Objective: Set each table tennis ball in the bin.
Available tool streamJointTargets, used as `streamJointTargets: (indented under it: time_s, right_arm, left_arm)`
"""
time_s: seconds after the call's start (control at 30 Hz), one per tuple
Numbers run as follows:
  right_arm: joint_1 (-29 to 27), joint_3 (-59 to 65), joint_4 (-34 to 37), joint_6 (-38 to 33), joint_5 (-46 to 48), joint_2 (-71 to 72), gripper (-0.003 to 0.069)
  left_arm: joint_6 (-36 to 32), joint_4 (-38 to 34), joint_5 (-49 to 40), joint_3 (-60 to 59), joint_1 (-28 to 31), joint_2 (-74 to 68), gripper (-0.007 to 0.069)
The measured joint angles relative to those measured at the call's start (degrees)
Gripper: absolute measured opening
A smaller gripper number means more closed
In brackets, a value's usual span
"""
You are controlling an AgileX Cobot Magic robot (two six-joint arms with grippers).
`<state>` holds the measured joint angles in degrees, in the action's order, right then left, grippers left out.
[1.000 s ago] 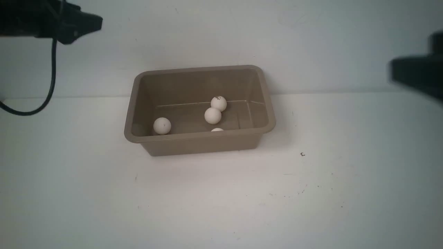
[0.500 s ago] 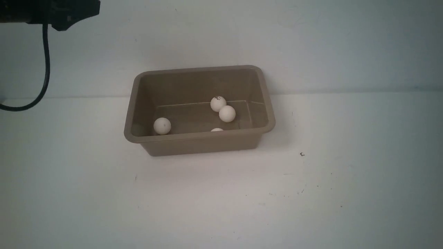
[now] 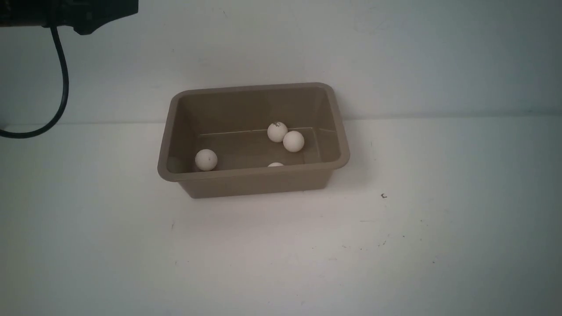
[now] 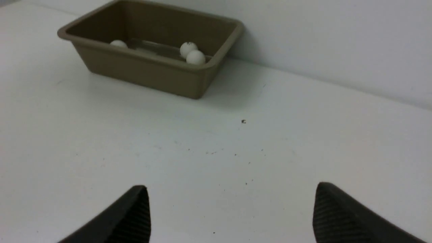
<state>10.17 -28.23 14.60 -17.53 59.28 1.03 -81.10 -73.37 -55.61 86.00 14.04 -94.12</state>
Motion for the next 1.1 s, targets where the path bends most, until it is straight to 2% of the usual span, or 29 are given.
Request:
streamJointTargets:
  time_s: [0.17, 0.6, 0.73, 0.9, 1.1]
  right_arm:
    - [3.2, 2.3, -1.7, -0.1, -5.6, 0.0, 0.0588]
    - [6.6, 13.0, -2.5, -0.1, -23.4, 0.0, 0.0588]
    - [6.6, 17.7, -2.3, -0.1, -23.9, 0.0, 0.0588]
    - [6.6, 17.8, -0.5, -0.1, -26.1, 0.0, 0.0588]
    - [6.6, 17.8, 0.1, -1.3, -23.9, 0.0, 0.0588]
  left_arm:
    - [0.0, -0.3, -1.0, 0.0, 0.0, 0.0, 0.0447]
    - [0.2, -1.2, -1.6, 0.0, 0.0, 0.0, 0.0447]
    - [0.2, -1.7, -2.0, 0.0, 0.0, 0.0, 0.0447]
    - [0.2, -2.0, -2.3, 0.0, 0.0, 0.0, 0.0447]
    - [0.2, -2.7, -2.5, 0.0, 0.0, 0.0, 0.0447]
